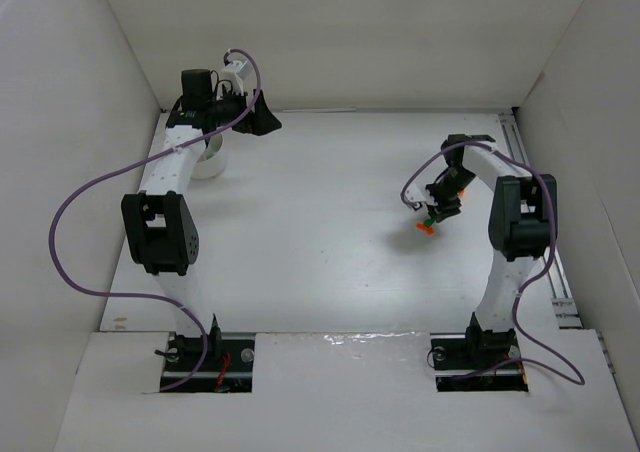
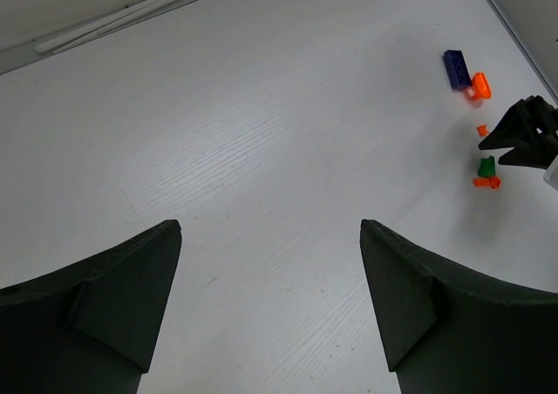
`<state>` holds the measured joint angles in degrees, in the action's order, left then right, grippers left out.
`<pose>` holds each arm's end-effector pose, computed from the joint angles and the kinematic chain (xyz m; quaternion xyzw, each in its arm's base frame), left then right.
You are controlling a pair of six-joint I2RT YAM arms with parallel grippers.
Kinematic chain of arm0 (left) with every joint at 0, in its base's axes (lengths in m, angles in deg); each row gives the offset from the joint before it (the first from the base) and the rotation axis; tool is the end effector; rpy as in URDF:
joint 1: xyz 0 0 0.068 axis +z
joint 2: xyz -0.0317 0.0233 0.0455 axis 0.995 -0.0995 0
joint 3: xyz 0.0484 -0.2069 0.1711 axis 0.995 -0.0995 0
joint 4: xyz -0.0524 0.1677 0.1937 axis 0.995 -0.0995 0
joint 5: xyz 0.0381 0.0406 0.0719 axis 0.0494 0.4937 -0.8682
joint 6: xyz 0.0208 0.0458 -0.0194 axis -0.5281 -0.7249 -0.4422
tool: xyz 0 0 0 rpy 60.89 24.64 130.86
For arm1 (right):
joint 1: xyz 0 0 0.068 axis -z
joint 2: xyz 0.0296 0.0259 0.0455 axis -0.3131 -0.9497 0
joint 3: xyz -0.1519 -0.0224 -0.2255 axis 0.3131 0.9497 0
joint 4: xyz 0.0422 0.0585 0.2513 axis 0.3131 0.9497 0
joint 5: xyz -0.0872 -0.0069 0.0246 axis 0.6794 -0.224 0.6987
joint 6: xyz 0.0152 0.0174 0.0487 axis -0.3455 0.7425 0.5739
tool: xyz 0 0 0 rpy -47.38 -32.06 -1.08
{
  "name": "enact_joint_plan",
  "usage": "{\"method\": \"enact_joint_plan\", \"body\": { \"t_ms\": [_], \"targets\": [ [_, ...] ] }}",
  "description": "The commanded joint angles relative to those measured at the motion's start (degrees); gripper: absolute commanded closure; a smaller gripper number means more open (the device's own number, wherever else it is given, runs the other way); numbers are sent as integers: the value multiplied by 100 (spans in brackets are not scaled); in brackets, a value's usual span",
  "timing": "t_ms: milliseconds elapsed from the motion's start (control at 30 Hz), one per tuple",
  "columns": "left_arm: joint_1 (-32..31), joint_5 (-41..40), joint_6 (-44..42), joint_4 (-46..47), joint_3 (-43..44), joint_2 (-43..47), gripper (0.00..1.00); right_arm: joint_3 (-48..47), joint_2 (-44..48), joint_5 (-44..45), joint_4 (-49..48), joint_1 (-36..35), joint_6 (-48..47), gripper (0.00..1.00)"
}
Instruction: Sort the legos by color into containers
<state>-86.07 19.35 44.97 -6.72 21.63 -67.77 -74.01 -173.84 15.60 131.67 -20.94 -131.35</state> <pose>0.4437 -0.0395 0.3433 0.2473 0.7579 -0.3236 0.5096 0.3618 0.0298 0.1817 -0.8255 0.5305 0.1545 0.1147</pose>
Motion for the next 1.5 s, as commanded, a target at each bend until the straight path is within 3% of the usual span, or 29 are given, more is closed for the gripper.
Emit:
{"method": "enact_joint_plan", "body": {
  "t_ms": [0,100,567,767,1100,1233,1367,1467],
  "targets": [
    [20,116,26,176,178,58,19,-151,-5,-30,246,-90,-599,50],
    [20,116,26,176,178,58,19,-150,-5,101,246,-143,-599,55],
    [20,116,26,176,178,5,19,-27,-5,550,246,-372,-599,57],
    [20,116,79,176,231,-47,19,-27,-110,779,194,-574,-284,64],
    [20,63,79,176,284,-100,18,-27,-330,1288,193,-802,297,65],
    [20,63,131,176,337,-153,18,-202,-392,1289,193,-802,490,83],
    [73,466,131,290,337,-153,18,-580,-444,528,403,-802,701,89],
    [257,1211,736,781,66,-100,18,-1510,-383,-378,684,-802,1280,92]
  ]
}}
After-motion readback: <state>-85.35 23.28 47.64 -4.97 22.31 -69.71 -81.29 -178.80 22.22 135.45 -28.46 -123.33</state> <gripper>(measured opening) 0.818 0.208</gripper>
